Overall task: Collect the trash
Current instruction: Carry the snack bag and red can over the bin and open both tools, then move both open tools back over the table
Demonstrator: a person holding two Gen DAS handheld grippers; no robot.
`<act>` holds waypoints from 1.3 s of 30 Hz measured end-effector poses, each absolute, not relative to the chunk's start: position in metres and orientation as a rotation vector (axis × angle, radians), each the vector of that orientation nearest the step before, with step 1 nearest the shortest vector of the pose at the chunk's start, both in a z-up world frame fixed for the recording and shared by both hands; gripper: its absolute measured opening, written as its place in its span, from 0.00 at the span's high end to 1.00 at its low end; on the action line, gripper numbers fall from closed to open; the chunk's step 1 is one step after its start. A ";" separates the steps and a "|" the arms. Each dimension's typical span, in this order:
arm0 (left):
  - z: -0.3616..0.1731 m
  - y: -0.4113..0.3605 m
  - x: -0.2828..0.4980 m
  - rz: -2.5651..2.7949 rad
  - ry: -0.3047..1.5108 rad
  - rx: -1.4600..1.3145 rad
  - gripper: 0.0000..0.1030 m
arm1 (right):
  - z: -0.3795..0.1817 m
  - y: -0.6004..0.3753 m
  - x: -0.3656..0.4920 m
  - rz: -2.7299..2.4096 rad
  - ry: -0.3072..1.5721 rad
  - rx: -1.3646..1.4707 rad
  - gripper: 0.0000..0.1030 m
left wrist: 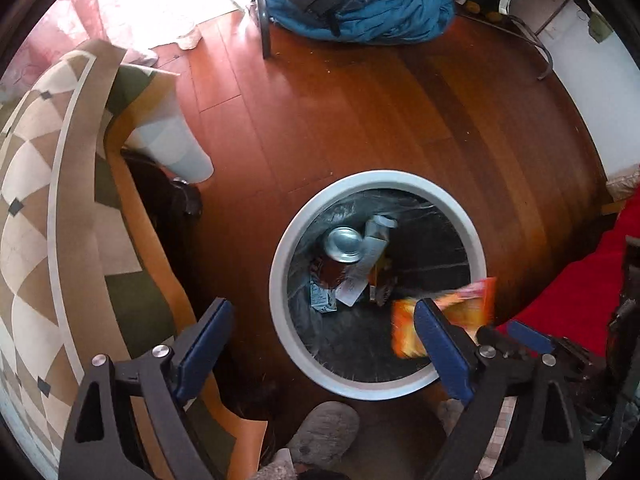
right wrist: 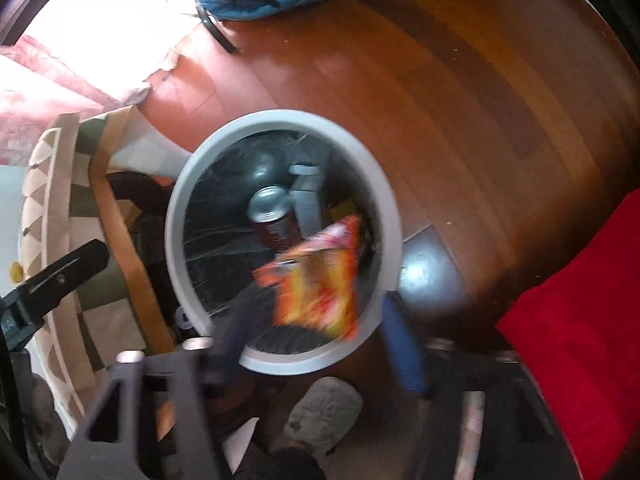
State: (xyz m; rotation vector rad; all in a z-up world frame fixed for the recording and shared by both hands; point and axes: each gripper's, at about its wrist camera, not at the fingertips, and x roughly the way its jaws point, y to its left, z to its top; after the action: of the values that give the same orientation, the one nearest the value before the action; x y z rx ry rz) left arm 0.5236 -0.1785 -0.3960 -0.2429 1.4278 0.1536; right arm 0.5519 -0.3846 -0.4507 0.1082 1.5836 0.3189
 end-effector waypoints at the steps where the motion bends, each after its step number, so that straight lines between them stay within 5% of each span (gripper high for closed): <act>1: -0.396 -0.177 0.522 0.161 1.428 -0.239 0.10 | -0.450 -0.384 0.549 0.321 1.584 0.099 0.30; 5: -0.393 -0.174 0.512 0.202 1.415 -0.214 0.09 | -0.445 -0.375 0.543 0.320 1.573 0.035 0.00; 8: -0.387 -0.172 0.501 0.246 1.400 -0.183 0.01 | -0.433 -0.373 0.539 0.293 1.555 -0.026 0.00; 25: -0.321 -0.180 0.469 0.261 1.289 -0.187 0.01 | -0.344 -0.380 0.512 0.243 1.414 -0.108 0.00; 39: -0.212 -0.175 0.423 0.264 1.119 -0.213 0.01 | -0.207 -0.385 0.471 0.288 1.228 -0.019 0.00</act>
State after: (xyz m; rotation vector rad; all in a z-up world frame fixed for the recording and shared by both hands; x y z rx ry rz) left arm 0.4232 -0.1753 -0.2119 -0.2132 1.1189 0.2644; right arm 0.4709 -0.3852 -0.2073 -0.0187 1.2280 0.2881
